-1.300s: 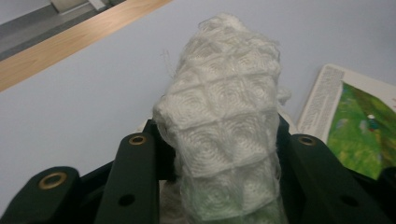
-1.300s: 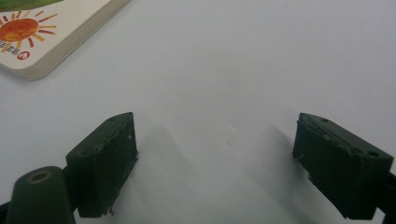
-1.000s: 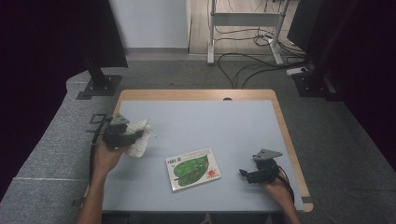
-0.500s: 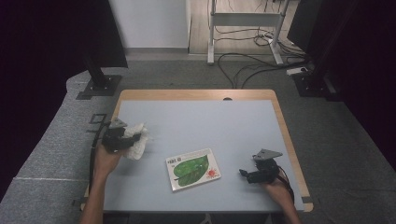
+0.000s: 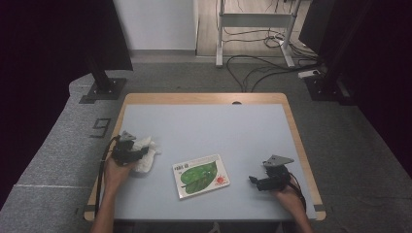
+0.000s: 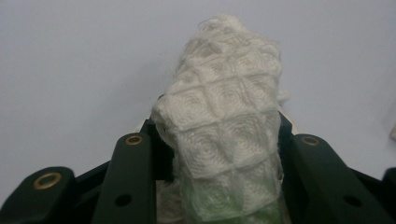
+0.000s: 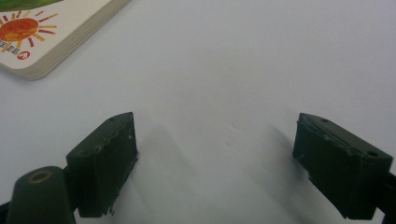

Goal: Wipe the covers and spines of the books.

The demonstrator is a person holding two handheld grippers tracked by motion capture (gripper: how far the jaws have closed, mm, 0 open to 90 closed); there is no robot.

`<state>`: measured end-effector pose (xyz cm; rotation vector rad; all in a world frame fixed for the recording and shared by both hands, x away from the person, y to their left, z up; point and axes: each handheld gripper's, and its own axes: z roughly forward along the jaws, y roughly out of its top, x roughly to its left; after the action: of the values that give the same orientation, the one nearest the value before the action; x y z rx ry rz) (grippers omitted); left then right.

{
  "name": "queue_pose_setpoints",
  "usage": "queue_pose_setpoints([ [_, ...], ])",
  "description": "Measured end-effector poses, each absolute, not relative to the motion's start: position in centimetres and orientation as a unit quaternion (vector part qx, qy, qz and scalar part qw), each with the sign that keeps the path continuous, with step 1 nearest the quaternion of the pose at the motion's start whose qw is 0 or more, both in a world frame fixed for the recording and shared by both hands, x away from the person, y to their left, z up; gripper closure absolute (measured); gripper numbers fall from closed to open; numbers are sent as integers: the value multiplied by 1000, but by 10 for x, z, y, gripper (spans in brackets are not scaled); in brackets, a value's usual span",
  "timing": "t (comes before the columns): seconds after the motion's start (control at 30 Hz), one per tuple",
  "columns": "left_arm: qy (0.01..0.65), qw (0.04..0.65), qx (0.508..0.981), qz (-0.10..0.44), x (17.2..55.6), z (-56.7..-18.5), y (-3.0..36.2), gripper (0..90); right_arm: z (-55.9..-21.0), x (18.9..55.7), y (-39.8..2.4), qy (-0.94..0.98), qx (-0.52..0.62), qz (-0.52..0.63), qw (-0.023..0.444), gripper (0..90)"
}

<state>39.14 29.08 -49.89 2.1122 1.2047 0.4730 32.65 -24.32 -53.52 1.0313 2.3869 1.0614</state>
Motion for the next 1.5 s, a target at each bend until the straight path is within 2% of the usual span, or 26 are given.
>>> queue_pose_setpoints([
  [0.27, 462, 327, 805, 177, 392, -505, 290, 545, -535, 326, -243, 838, 363, 373, 166, 130],
  [0.33, 465, 331, 802, 177, 392, -504, 292, 477, -535, 326, -243, 838, 363, 373, 166, 130],
  [0.53, 469, 339, 796, 179, 389, -496, 295, 90, -535, 326, -243, 838, 362, 373, 166, 130],
  [0.6, 463, 332, 800, 186, 386, -492, 295, 9, -535, 326, -243, 838, 362, 372, 166, 130],
  [0.8, 435, 358, 807, 177, 377, -481, 294, 0, -535, 326, -243, 838, 363, 373, 167, 130],
  [1.17, 407, 369, 817, 176, 354, -463, 284, 0, -535, 326, -243, 838, 362, 373, 166, 130],
  [1.5, 362, 388, 831, 167, 325, -455, 260, 0, -535, 326, -243, 838, 362, 373, 166, 129],
])
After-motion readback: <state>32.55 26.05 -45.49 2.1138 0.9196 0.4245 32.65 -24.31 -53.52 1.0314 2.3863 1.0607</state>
